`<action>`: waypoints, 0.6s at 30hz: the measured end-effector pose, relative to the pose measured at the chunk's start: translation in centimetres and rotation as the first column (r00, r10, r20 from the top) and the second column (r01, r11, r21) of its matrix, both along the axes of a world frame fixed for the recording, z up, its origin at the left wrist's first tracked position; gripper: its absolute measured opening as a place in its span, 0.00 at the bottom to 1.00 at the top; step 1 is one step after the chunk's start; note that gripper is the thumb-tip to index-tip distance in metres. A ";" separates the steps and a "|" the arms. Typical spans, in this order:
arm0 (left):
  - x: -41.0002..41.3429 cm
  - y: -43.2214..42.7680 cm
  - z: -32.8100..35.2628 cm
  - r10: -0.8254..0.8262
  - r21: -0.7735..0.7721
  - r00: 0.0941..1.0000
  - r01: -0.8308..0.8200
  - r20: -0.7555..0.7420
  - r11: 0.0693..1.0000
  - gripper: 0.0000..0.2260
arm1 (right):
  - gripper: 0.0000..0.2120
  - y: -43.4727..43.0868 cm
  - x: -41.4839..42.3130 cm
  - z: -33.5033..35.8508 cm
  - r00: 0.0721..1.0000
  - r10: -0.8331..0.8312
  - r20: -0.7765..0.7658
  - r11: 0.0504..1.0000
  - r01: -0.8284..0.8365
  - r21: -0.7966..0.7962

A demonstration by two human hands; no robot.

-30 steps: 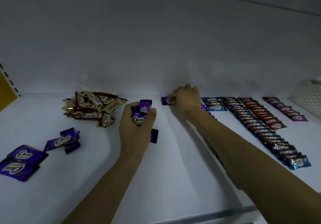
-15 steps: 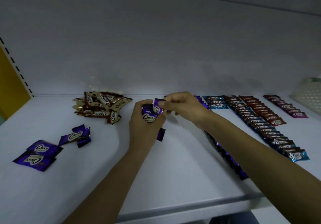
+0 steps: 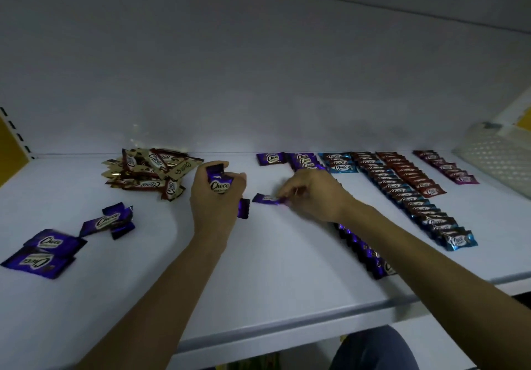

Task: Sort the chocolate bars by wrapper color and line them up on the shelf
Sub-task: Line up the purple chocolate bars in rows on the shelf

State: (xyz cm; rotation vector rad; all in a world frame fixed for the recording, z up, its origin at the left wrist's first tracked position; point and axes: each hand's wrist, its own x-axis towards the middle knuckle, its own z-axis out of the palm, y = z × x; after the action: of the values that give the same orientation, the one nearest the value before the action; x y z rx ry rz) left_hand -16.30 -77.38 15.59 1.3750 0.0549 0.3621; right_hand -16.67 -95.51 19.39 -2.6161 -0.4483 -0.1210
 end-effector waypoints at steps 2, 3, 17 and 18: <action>-0.1 0.0 0.0 -0.024 0.015 1.000 0.024 0.006 1.000 0.12 | 0.20 -0.2 -0.2 -0.2 1.000 0.015 0.021 0.988 -0.012 -0.152; -0.1 0.1 -0.1 -0.026 0.020 1.000 0.026 0.005 0.999 0.12 | 0.22 -0.3 -0.1 -0.2 0.999 0.000 0.047 0.986 0.008 -0.165; 0.2 0.0 -0.1 -0.005 0.023 1.000 0.005 -0.004 1.000 0.12 | 0.09 2.7 1.0 0.6 0.968 -0.195 -0.160 0.980 0.187 -0.063; 0.1 0.0 -0.1 -0.005 0.027 1.000 0.005 -0.002 1.000 0.12 | 0.10 2.8 0.7 0.8 0.952 -0.185 -0.243 0.982 0.191 0.000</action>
State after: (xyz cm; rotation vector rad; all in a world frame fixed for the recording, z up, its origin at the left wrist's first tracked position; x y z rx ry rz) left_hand -16.17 -77.38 15.48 1.4016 0.0486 0.3585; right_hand -15.96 -92.73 20.16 -2.6017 -0.1116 0.1297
